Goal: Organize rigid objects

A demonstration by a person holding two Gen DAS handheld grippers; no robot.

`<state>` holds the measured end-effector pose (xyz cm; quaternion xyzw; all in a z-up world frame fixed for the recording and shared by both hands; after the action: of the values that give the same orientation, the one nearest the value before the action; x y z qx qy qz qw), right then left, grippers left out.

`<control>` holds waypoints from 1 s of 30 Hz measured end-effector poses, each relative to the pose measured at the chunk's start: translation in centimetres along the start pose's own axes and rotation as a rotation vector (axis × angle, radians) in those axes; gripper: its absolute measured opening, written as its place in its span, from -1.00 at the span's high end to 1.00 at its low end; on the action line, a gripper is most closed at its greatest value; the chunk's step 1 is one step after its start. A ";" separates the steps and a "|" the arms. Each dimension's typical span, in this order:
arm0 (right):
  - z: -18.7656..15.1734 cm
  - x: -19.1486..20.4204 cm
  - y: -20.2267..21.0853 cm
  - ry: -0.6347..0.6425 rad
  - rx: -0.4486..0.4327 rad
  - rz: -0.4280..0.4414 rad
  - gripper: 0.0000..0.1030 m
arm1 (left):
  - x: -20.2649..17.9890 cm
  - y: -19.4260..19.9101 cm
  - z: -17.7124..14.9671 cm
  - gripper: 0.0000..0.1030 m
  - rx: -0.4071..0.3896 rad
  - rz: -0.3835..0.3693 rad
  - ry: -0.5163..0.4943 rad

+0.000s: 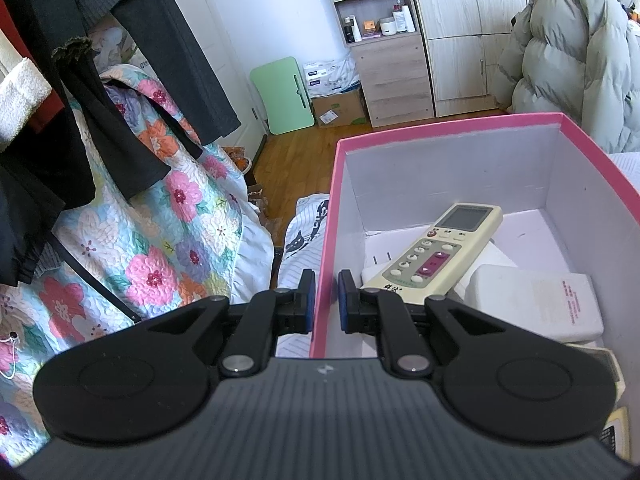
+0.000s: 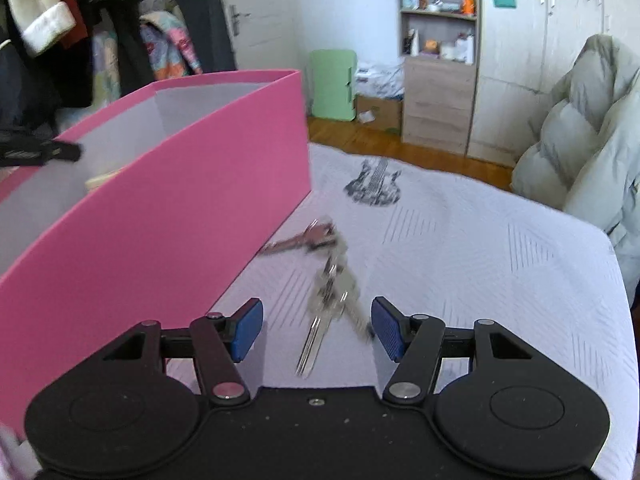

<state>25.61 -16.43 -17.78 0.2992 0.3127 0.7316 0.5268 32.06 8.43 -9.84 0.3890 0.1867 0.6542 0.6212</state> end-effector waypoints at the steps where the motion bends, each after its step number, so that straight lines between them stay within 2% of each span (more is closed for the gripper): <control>1: 0.4 -0.4 -0.6 -0.013 -0.015 -0.021 -0.31 | 0.0 0.0 0.0 0.78 0.001 0.001 -0.001; 3: 0.7 -0.8 -1.4 -0.016 -0.024 -0.057 -0.30 | 0.2 0.0 -0.1 0.78 0.001 0.002 -0.001; 4: 0.7 -0.7 -1.5 -0.005 -0.033 -0.075 -0.17 | 0.0 0.0 0.0 0.78 0.001 0.003 -0.003; 5: 0.7 -0.5 -1.4 0.002 -0.040 -0.068 0.21 | 0.1 0.0 0.0 0.78 0.001 0.003 -0.005; 7: 0.6 -0.1 -0.9 0.003 -0.051 -0.054 0.53 | 0.0 0.0 0.0 0.78 0.002 0.002 -0.002; 9: 0.5 -0.1 -0.3 -0.011 -0.063 -0.043 0.57 | 0.1 0.0 0.0 0.78 0.001 0.004 -0.004; 10: 0.5 -0.1 0.4 -0.031 -0.086 -0.029 0.88 | 0.1 0.0 0.0 0.78 0.001 0.003 -0.004; 18: 0.5 -1.1 3.1 -0.122 -0.136 0.014 0.90 | 0.0 0.0 -0.1 0.77 0.002 0.004 -0.004; 30: 3.2 1.5 10.9 -0.062 -0.313 0.021 0.90 | 0.1 0.0 -0.1 0.77 0.001 -0.004 0.005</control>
<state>21.26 -17.28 -7.18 0.2392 0.1754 0.7671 0.5688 31.97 8.51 -9.87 0.3874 0.1892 0.6536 0.6220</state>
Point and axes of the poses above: each gripper's, at about its wrist camera, not at the fingertips, and y roughly against the way its jaws point, x to its left, z to its top, the point moved 10 cm from there along -y, roughly the way its jaws point, and after that the axes turned 9 degrees about x, right-handed, at the moved point
